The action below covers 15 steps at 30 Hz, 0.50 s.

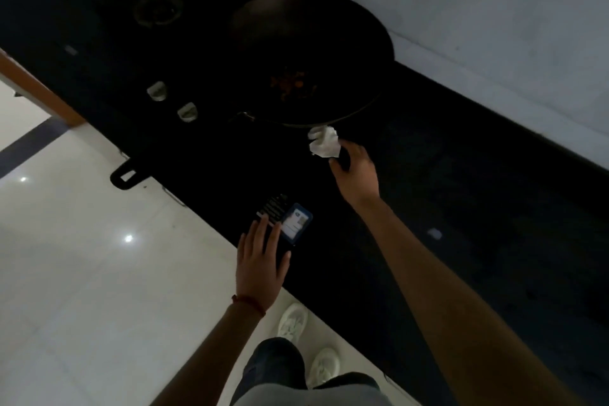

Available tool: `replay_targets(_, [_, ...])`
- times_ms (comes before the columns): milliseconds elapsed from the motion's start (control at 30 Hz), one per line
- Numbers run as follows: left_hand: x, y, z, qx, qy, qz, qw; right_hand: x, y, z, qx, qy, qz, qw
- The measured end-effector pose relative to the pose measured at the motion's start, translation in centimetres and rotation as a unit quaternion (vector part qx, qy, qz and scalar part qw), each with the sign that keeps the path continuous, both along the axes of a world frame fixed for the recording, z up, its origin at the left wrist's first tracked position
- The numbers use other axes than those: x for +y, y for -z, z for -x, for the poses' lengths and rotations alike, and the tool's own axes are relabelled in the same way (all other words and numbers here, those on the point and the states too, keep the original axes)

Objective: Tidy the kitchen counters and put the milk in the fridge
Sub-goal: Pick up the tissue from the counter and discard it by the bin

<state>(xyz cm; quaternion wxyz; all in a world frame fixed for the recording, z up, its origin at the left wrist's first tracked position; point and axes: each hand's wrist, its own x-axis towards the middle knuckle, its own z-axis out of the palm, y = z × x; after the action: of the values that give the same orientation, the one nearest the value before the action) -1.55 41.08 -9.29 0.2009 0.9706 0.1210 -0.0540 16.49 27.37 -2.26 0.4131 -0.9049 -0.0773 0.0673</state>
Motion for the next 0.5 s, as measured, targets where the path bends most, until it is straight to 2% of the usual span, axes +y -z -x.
replay_targets(200, [0.0,0.2,0.0,-0.004,0.001,-0.013,1.000,2.5,2.1,-4.5,-0.001,-0.084,0.130,0.988])
replay_targets(333, [0.2,0.3,-0.1,-0.016,0.009,-0.026,0.999,2.2,2.6,-4.8,-0.021,-0.087,0.203,0.975])
replay_targets(500, [0.1,0.0,-0.2,-0.008,0.013,-0.028,1.000,1.3,3.1,-4.2,-0.063,-0.094,0.214,0.970])
